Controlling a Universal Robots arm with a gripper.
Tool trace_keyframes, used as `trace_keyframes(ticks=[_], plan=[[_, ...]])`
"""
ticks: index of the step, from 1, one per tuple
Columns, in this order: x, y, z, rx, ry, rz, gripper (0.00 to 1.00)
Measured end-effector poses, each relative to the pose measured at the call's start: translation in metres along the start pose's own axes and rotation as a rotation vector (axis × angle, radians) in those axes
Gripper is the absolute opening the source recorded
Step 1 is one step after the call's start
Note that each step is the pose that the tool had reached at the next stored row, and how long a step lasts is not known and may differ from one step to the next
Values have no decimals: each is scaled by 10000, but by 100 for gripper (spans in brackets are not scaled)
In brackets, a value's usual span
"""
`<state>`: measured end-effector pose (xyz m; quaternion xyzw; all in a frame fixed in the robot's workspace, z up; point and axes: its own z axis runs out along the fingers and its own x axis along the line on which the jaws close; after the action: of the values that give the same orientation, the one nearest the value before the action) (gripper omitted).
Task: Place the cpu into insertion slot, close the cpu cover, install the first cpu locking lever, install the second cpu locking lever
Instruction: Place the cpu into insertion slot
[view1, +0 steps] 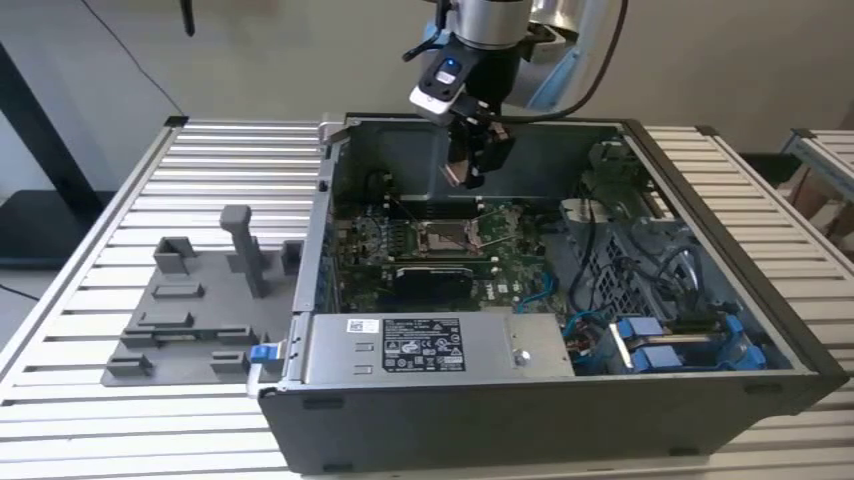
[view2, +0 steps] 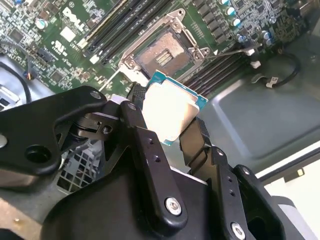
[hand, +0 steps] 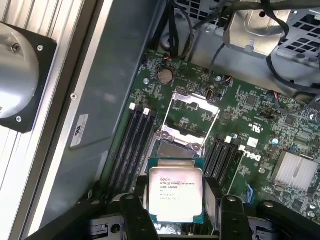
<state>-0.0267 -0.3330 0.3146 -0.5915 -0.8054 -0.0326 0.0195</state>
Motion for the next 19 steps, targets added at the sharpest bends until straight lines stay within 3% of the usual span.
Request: trace_keyframes(ticks=[19], plan=[[3, 1, 93, 103, 19, 1952, 54]])
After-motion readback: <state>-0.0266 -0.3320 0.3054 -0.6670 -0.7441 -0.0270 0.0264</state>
